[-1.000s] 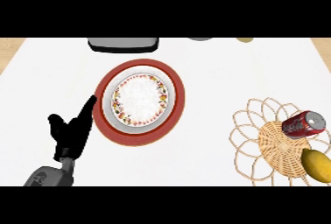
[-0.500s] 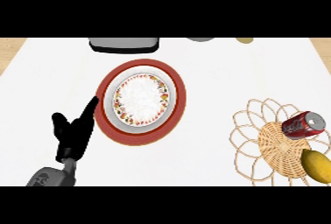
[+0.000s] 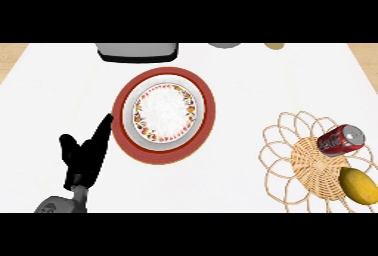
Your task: Pick the can from the placemat and place it in the plate
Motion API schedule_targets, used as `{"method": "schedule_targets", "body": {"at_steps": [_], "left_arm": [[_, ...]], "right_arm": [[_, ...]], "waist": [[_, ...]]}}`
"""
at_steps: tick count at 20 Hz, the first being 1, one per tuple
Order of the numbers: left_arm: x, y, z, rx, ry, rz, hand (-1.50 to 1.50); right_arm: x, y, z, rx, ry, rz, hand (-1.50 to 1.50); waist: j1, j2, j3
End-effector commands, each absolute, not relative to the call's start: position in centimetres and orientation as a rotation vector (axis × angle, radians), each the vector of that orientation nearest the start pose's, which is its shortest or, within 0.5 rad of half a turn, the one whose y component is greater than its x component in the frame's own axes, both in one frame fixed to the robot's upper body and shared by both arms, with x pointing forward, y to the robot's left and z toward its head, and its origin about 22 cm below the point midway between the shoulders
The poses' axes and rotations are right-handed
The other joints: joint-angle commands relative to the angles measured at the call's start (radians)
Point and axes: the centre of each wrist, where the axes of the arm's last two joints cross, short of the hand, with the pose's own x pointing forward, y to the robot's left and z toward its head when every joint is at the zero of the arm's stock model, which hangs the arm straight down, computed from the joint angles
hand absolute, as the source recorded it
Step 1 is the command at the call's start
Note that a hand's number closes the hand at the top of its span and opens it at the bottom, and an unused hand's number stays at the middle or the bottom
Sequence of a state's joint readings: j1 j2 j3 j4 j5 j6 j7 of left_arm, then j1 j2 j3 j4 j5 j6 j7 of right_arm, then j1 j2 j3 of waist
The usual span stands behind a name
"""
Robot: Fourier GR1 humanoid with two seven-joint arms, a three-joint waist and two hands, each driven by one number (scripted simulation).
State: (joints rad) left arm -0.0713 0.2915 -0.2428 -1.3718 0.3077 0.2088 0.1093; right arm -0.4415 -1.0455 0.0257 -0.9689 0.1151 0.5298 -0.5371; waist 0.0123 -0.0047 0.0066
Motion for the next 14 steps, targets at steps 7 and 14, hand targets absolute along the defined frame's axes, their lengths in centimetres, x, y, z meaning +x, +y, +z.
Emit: {"method": "schedule_targets", "body": {"at_steps": [7,14], "left_arm": [[23.9,24.4,-3.7,0.008,-1.188,0.022,0.00],[23.0,23.5,-4.1,-0.001,-1.198,-0.006,0.00]], "right_arm": [[32.2,-42.2,16.3,-0.429,-1.395,1.179,-1.50],[31.0,-43.1,13.5,-0.361,-1.328,1.194,-1.50]], "waist": [[-0.019,0.002,-0.008],[-0.013,0.004,-0.007]]}}
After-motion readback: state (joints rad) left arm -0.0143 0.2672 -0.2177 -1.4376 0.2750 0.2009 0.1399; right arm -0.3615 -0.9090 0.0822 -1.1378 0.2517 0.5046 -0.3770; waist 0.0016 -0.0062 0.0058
